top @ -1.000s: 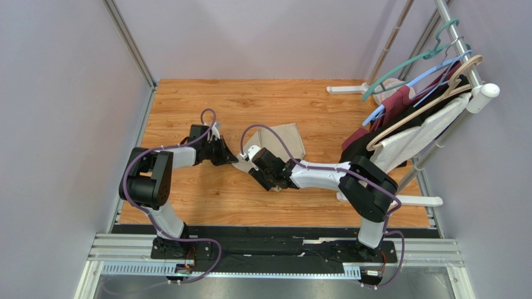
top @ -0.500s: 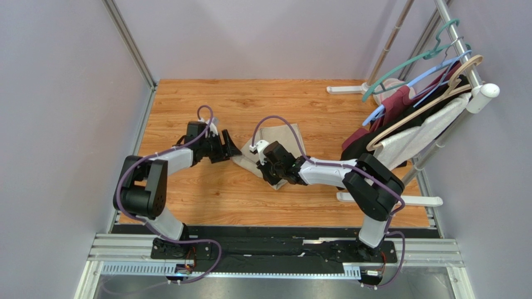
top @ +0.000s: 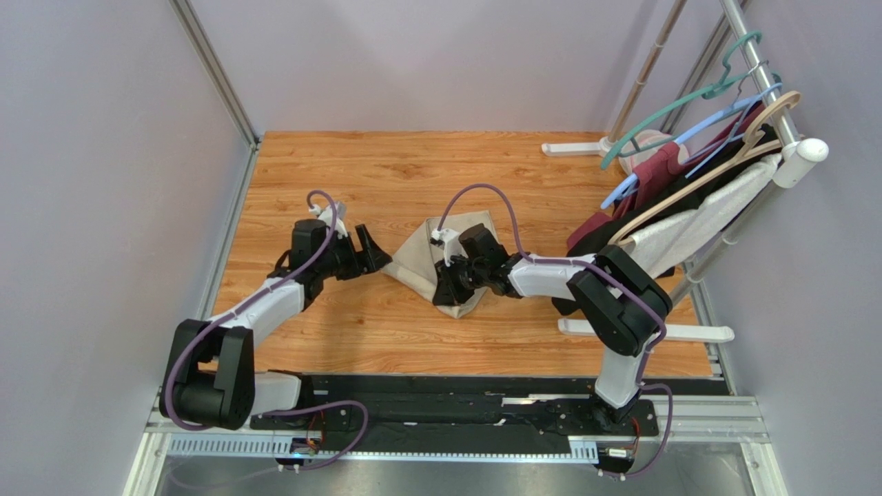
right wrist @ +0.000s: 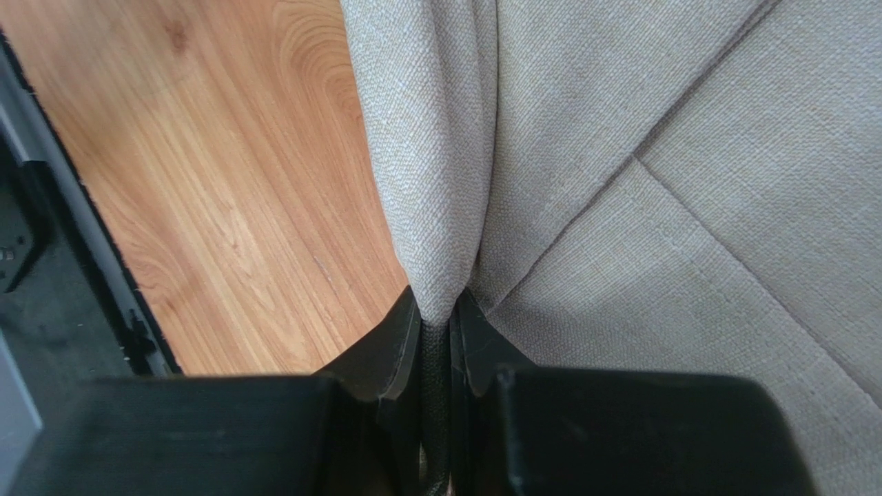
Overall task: Fold the napkin, place the utensils inside, and roll it up
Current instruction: Roll the napkin with the utensil
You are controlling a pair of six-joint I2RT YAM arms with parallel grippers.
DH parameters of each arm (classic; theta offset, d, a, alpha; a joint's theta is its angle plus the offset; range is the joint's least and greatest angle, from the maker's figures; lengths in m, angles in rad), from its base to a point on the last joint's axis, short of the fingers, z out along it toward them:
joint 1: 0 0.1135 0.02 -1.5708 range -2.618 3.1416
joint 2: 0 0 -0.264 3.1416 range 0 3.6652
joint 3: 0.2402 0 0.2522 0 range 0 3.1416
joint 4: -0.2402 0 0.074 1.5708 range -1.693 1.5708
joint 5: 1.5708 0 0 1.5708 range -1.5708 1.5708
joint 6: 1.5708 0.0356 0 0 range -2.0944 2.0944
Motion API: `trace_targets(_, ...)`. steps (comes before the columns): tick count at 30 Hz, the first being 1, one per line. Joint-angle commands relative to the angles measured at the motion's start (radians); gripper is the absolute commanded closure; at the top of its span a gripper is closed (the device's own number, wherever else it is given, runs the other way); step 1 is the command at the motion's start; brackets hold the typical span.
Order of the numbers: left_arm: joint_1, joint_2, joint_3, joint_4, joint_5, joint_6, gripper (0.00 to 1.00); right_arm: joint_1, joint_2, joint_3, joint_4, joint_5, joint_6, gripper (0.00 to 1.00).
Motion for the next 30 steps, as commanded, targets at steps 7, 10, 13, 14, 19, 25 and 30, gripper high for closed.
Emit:
trace_targets(7, 0.000, 0.035, -0.077, 0.176, 0.098, -0.036, 0.13, -0.040, 0.128, -0.044, -0.068, -0.163, 0.052, 1.00)
trace_targets(10, 0.000, 0.077, -0.071, 0.201, 0.098, -0.050, 0.13, -0.047, 0.131, -0.049, -0.064, -0.166, 0.057, 1.00)
trace_targets(13, 0.000, 0.114, -0.062, 0.208, 0.086, -0.056, 0.14, -0.058, 0.134, -0.052, -0.061, -0.169, 0.063, 1.00)
trace_targets(14, 0.000, 0.121, -0.059, 0.205, 0.082, -0.058, 0.16, -0.062, 0.133, -0.054, -0.059, -0.169, 0.062, 1.00)
trace_targets(19, 0.000, 0.153, -0.053, 0.204, 0.068, -0.069, 0.22, -0.072, 0.139, -0.050, -0.058, -0.170, 0.066, 1.00)
trace_targets(25, 0.000, 0.204, -0.040, 0.239, 0.092, -0.084, 0.38, -0.072, 0.150, -0.047, -0.062, -0.166, 0.065, 1.00)
trace_targets(30, 0.000, 0.233, -0.025, 0.251, 0.105, -0.090, 0.51, -0.072, 0.150, -0.041, -0.071, -0.154, 0.062, 1.00)
